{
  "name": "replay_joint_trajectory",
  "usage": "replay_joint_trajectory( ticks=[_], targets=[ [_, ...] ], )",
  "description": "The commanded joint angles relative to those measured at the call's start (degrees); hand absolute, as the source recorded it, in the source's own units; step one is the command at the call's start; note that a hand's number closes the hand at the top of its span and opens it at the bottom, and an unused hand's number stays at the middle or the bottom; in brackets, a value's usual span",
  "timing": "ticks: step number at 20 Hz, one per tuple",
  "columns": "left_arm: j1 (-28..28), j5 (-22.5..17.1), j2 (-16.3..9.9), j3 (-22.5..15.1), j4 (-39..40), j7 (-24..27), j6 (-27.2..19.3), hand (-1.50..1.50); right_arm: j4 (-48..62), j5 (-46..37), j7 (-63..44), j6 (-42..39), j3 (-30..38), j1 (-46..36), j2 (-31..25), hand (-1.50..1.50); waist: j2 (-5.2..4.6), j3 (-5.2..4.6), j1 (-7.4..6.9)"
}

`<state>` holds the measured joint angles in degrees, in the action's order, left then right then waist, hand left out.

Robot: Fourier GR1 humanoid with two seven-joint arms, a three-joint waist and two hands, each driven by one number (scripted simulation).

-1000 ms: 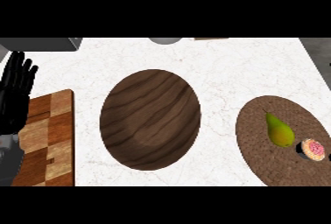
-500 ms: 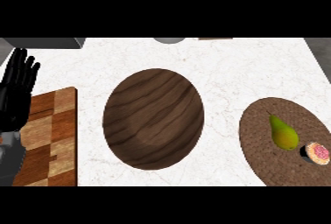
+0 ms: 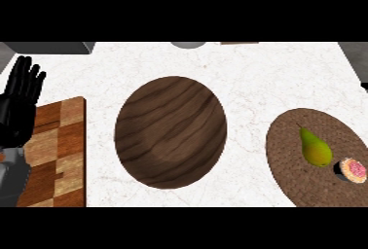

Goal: Pick the pear from the placemat and place it in the bowl

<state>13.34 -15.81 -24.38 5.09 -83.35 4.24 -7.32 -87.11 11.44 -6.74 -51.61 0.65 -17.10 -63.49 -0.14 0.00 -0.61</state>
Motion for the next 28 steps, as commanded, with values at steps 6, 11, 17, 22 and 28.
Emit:
replay_joint_trajectory(
  ticks=[6,11,17,22,28],
  targets=[
    [1.3,1.2,1.1,2.0,1.9,0.4,1.9,0.00,2.7,-14.2,3.6,1.0,-2.8,0.4,11.4,-1.50,0.09,0.00,0.53],
    [-1.3,1.2,2.0,2.8,1.3,1.2,4.1,0.00,7.4,-20.3,5.5,1.1,-2.5,-0.6,14.8,-1.50,0.03,0.00,0.26],
    [0.1,2.0,1.0,4.3,-3.3,-3.9,3.6,0.00,11.7,-28.8,12.0,2.4,-2.8,0.2,17.4,-1.50,0.12,0.03,0.23],
    [2.8,3.6,3.4,4.7,1.5,-1.7,2.8,0.00,18.1,-33.9,18.9,4.7,-3.5,-2.5,20.7,-1.50,0.05,0.02,0.34],
    [2.7,4.5,3.4,5.2,0.9,-2.2,4.1,0.00,21.9,-38.0,24.1,6.9,-3.5,-4.2,23.5,-1.50,0.01,0.02,0.28]
  ],
)
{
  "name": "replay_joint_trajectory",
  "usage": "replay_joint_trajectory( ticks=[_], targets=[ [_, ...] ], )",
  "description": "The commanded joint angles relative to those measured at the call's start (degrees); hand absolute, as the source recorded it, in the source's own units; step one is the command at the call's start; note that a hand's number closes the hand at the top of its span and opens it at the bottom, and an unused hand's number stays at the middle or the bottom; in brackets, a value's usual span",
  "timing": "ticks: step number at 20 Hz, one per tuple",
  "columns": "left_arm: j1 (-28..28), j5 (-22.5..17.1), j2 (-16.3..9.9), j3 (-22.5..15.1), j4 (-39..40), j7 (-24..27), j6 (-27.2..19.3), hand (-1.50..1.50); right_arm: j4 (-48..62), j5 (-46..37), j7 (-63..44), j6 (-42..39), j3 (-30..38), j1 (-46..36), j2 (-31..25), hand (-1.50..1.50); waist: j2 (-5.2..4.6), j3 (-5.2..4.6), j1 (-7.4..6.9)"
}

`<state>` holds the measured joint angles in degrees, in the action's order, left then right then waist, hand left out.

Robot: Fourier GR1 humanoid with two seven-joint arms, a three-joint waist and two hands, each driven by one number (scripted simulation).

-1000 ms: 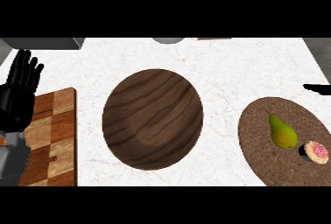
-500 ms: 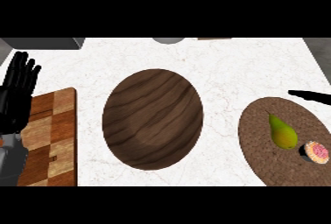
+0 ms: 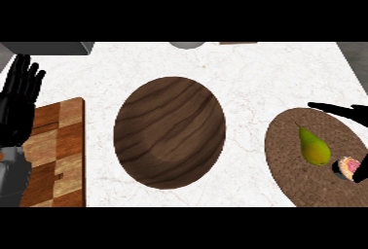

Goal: Pick the pear from the placemat and place it in the bowl

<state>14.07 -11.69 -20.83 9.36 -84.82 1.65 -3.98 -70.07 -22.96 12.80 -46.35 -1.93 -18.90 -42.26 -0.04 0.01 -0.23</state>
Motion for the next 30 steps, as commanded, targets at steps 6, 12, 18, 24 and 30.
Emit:
replay_joint_trajectory(
  ticks=[6,12,18,24,30],
  targets=[
    [2.1,2.0,1.7,1.8,5.2,3.4,0.9,0.00,0.2,-6.3,-0.2,-0.5,-1.1,-0.6,4.8,-1.50,0.00,-0.03,0.25],
    [-0.2,2.7,3.3,0.9,-0.7,0.5,0.6,0.00,5.1,-10.5,2.8,2.7,-1.0,-1.3,8.0,-1.50,0.03,-0.01,0.02],
    [2.2,3.8,3.1,2.4,3.3,1.2,0.8,0.00,6.1,-14.1,5.3,3.3,-0.8,1.1,7.0,-1.50,0.00,-0.01,0.28],
    [1.3,1.7,1.2,3.7,-0.7,-2.1,3.6,0.00,21.4,-19.3,8.4,7.7,-1.7,-7.1,9.2,-1.50,-0.13,0.02,-0.50],
    [0.7,1.9,1.4,5.3,1.3,0.4,3.7,0.00,18.3,-20.0,13.9,16.5,-0.7,-2.6,12.1,1.50,-0.07,0.01,-0.07]
  ],
)
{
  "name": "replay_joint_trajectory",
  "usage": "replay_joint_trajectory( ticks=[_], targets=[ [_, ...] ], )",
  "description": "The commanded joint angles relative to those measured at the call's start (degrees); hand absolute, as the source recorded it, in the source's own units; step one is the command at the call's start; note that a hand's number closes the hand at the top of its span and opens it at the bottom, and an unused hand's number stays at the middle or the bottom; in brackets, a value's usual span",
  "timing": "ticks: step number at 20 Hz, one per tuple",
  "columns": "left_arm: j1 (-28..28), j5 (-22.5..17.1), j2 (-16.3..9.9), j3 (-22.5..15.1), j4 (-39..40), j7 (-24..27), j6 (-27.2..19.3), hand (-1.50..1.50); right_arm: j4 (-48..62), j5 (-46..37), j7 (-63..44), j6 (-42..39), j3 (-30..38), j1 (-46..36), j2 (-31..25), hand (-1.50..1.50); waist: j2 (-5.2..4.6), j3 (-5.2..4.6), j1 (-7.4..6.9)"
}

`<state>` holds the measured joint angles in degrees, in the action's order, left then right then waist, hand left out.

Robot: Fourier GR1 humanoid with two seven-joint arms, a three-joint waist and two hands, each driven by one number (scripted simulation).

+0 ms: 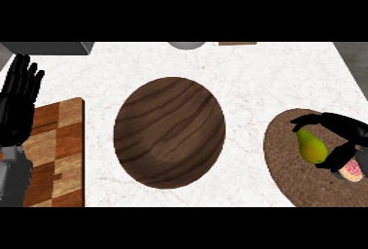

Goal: Pick the pear from the placemat and place it in the bowl

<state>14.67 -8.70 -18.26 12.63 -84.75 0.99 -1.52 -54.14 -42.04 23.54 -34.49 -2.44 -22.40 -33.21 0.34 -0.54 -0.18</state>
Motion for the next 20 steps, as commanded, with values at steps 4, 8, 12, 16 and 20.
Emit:
replay_joint_trajectory(
  ticks=[4,8,12,16,20],
  targets=[
    [-0.9,0.8,1.7,-1.9,-5.9,-4.3,-1.2,0.00,7.7,-3.4,7.0,5.0,0.5,-3.3,0.3,1.50,-0.42,0.58,-0.47],
    [0.8,0.2,0.7,1.0,1.4,0.7,1.0,0.00,4.4,-3.1,6.1,4.9,2.3,-2.8,1.5,1.50,-0.38,0.54,0.08],
    [2.8,-0.4,0.7,-1.1,-1.3,-1.6,2.0,0.00,10.1,-9.9,12.2,11.3,-2.6,-14.3,-1.2,1.50,-1.93,0.81,-4.26],
    [4.4,0.5,1.9,-3.6,-1.9,-1.3,2.4,0.00,9.2,-14.4,17.1,14.9,-5.9,-21.9,-4.1,1.50,-3.38,0.96,-8.10],
    [5.6,1.0,3.1,-4.6,-1.3,-1.1,1.8,0.00,15.3,-15.4,21.8,20.7,-4.3,-26.7,-5.6,1.50,-3.90,1.02,-8.08]
  ],
)
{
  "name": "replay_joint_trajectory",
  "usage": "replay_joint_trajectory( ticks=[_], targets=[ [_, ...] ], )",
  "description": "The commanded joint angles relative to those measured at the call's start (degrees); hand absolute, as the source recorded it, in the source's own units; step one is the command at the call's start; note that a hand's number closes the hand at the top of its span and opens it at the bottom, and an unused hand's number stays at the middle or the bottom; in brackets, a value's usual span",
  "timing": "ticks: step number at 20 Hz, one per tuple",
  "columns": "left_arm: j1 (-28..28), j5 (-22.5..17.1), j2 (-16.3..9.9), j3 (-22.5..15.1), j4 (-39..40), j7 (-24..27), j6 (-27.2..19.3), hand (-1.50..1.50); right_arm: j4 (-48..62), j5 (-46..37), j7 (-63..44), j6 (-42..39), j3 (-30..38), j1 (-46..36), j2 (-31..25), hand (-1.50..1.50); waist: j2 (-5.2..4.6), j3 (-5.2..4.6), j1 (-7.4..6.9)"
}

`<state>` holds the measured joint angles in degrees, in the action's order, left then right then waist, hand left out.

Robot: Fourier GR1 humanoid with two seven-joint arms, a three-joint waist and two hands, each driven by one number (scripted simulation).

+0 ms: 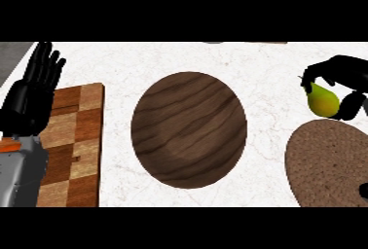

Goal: Pick the pear from the placemat and place it in the bowl

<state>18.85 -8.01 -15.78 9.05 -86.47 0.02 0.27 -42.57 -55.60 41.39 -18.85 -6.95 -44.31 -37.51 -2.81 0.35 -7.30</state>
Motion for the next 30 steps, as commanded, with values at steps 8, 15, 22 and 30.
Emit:
replay_joint_trajectory(
  ticks=[8,15,22,30],
  targets=[
    [1.2,1.4,1.1,-0.6,1.7,0.1,-1.8,0.00,14.6,2.3,17.0,5.7,5.6,-15.6,-3.8,1.50,0.29,-0.08,0.70],
    [0.9,0.8,-0.6,1.2,3.1,0.3,-0.8,0.00,18.5,9.8,24.5,-1.9,9.5,-24.7,-3.6,1.50,0.97,-0.22,1.97],
    [-0.1,1.1,0.1,1.1,3.2,0.8,-1.3,0.00,21.1,16.1,22.4,-14.2,9.1,-31.4,1.2,1.50,1.94,-0.38,3.33],
    [-0.7,0.1,-1.5,3.0,2.8,-0.2,-0.9,0.00,21.4,19.1,12.8,-18.4,5.6,-38.2,10.0,1.50,2.52,-0.44,4.69]
  ],
)
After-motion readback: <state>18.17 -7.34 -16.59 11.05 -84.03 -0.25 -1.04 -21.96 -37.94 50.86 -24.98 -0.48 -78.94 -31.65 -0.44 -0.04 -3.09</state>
